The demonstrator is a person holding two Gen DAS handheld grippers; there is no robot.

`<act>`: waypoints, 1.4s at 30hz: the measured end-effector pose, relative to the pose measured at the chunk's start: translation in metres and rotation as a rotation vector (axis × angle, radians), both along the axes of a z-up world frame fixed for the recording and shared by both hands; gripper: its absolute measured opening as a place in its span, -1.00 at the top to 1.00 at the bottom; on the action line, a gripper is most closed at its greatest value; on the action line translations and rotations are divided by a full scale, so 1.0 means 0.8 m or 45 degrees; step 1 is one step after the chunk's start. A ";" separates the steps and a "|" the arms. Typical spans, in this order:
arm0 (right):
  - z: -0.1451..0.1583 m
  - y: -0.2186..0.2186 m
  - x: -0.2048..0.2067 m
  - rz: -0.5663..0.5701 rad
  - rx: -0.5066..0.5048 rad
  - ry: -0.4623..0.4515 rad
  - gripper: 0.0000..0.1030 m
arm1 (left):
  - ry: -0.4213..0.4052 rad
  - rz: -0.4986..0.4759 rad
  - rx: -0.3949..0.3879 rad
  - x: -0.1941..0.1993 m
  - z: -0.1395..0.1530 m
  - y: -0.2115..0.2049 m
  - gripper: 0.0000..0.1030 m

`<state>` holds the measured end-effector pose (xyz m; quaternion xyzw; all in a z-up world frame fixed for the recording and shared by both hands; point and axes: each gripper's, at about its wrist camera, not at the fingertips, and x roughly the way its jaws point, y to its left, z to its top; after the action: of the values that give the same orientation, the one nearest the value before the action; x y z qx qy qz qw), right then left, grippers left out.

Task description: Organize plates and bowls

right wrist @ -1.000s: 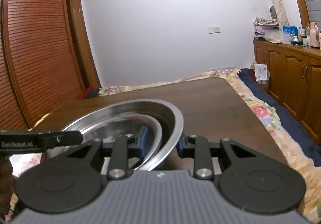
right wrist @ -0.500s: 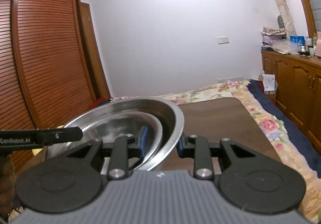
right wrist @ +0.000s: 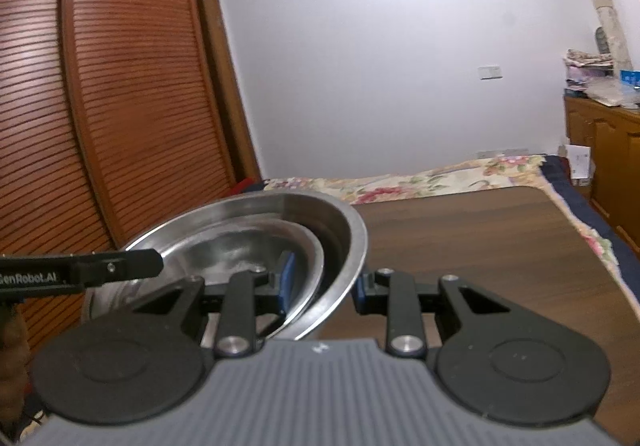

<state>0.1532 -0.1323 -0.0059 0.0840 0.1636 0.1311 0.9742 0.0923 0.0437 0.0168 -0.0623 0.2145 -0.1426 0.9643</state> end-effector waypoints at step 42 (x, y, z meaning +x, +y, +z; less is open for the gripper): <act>-0.037 0.079 0.006 0.114 -0.129 0.092 0.01 | 0.072 0.162 0.057 -0.003 -0.059 0.073 0.14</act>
<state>0.1578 -0.0695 -0.0352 0.0320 0.2088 0.1631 0.9637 0.0895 0.1020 -0.0303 -0.0582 0.2405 -0.0744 0.9660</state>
